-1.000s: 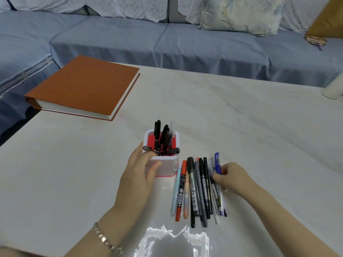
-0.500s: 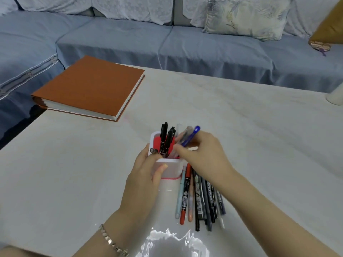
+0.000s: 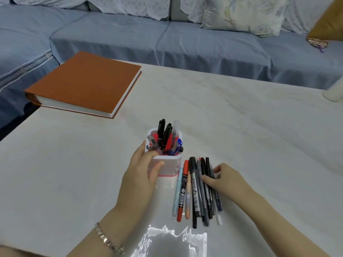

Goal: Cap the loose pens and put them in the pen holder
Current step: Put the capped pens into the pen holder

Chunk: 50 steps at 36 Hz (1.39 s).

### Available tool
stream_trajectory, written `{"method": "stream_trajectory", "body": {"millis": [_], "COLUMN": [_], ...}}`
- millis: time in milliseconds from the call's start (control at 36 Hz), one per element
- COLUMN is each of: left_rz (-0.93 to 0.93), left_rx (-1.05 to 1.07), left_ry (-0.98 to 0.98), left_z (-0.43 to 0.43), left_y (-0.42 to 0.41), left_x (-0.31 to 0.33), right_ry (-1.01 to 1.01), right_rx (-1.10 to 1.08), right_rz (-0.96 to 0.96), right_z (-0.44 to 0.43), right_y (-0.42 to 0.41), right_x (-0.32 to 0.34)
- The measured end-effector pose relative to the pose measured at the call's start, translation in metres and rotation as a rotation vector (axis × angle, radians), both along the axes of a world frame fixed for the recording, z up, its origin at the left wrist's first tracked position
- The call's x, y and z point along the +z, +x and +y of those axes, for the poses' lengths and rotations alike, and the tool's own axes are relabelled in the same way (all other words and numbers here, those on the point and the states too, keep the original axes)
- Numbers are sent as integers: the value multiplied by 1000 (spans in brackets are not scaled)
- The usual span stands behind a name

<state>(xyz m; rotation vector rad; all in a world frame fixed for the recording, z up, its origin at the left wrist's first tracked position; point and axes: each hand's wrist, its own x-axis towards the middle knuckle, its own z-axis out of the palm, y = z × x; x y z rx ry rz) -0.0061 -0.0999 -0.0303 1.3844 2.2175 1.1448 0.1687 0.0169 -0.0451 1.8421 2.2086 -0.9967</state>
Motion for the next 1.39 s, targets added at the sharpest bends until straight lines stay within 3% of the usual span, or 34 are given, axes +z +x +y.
{"method": "stream_trajectory", "body": {"millis": [306, 444, 500, 639, 694, 750, 861, 972, 1139, 1278, 1389], "left_rz": [-3, -8, -7, -43, -31, -17, -44, -90, -208, -143, -64], "left_rx": [0, -5, -8, 20, 22, 18, 10, 15, 17, -11, -62], "left_ry": [-8, -30, -38, -30, -44, -38, -39, -42, 8, 19, 94], "left_z": [0, 0, 0, 0, 0, 0, 0, 0, 0, -6, -10], "left_y": [-1, -1, -2, 0, 0, 0, 1, -2, -10, -8, -1], "left_x": [-2, -1, -2, -2, -2, -1, 2, 2, 5, 18, 37], "right_ry": [54, 56, 128, 249, 287, 334, 374, 375, 269, 576, 616], "right_rx": [-87, -82, -86, -227, -189, -103, 81, 148, 118, 401, 374], "right_rz": [75, 199, 345, 1080, 1218, 1180, 802, 651, 813, 810, 826], "right_z": [1, 5, 7, -5, -12, -17, -20, -16, -16, -20, -18], "right_y": [2, 9, 8, -17, -31, -47, -76, -81, -55, -50, -59], "right_x": [-4, 8, 25, 90, 107, 110, 87, 64, 58, 72, 83]}}
